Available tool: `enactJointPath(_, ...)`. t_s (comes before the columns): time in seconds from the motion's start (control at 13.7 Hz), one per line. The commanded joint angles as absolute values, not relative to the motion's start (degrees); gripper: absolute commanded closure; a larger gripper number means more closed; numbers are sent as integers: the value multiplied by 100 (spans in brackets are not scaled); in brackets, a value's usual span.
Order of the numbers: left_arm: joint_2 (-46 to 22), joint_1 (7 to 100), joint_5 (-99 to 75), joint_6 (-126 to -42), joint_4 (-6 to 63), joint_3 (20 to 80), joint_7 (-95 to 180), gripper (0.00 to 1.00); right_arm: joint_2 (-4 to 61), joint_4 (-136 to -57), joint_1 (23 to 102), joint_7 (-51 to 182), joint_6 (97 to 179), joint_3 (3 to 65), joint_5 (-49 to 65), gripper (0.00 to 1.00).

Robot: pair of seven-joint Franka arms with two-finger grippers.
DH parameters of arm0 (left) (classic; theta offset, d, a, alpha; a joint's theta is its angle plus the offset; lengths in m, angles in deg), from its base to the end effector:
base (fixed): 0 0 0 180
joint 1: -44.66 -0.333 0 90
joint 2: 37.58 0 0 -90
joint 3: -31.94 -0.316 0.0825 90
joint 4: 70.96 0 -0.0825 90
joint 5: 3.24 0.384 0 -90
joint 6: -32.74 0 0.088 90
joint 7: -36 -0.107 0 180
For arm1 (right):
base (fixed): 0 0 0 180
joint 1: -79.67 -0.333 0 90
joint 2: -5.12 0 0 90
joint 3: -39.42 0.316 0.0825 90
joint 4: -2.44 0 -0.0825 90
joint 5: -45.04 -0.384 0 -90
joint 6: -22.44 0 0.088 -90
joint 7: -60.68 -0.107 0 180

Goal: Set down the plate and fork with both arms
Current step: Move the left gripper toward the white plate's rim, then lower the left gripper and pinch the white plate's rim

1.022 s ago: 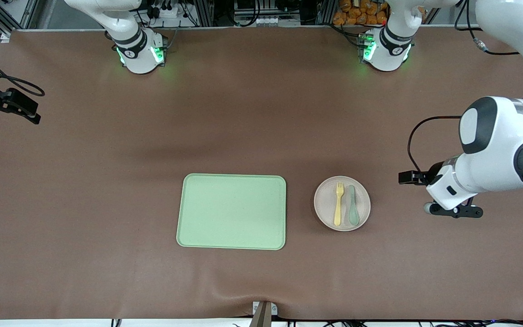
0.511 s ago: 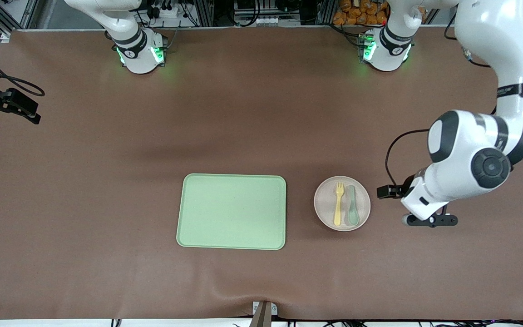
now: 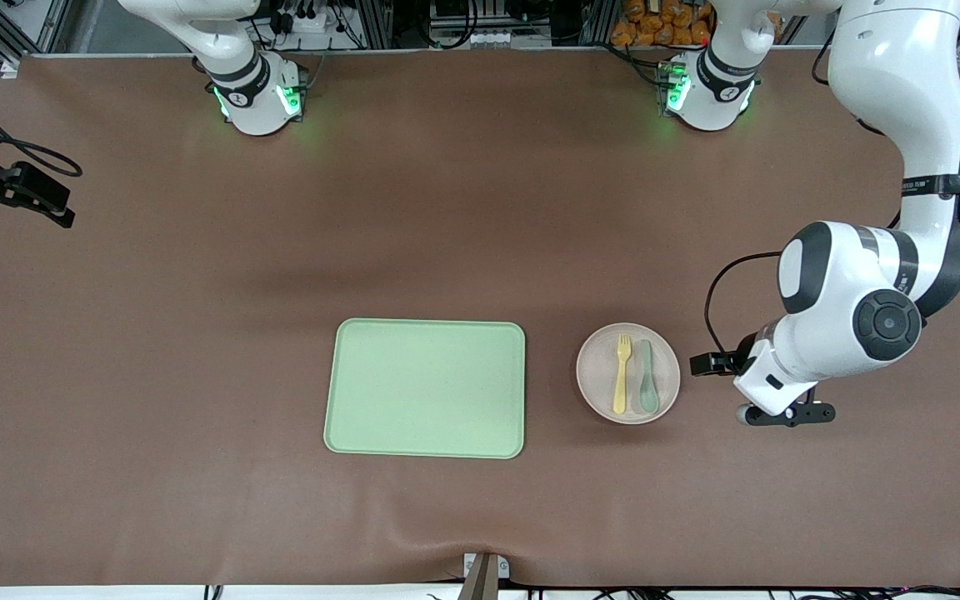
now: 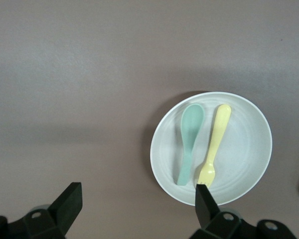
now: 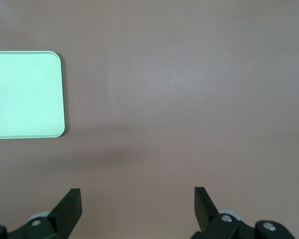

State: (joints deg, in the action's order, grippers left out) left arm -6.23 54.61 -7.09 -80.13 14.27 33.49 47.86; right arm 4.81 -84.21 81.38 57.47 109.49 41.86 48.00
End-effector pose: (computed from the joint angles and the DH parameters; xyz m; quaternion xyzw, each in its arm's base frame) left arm 0.6819 -0.1401 0.3497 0.9986 0.0189 -0.0392 0.0303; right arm 0.5481 0.0013 0.6505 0.9994 -0.0231 0.0071 0.0257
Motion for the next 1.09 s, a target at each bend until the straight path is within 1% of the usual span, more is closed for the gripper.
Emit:
enactJointPath(0.0, -664, 5529, -702, -7949, 1403, 3352, 5014, 0, 521, -8316, 8125, 5778, 10892, 4180, 4759, 0)
enactJointPath(0.29, -700, 5485, -711, -7651, 1420, 3344, 4954, 0, 521, -8316, 8134, 5769, 10892, 4180, 4759, 0)
enactJointPath(0.44, -639, 5468, -746, -7685, 1386, 3352, 4944, 0, 521, -8316, 8134, 5778, 10892, 4180, 4759, 0)
enactJointPath(0.66, -542, 5433, -842, -7799, 1368, 3361, 4918, 0, 521, -8316, 8134, 5769, 10901, 4180, 4759, 0)
enactJointPath(0.88, -322, 5441, -984, -8132, 1385, 3344, 4909, 0, 530, -8316, 8134, 5778, 10901, 4180, 4751, 0)
enactJointPath(1.02, 19, 5494, -966, -8457, 1368, 3344, 4918, 0, 521, -8316, 8134, 5769, 10901, 4180, 4759, 0)
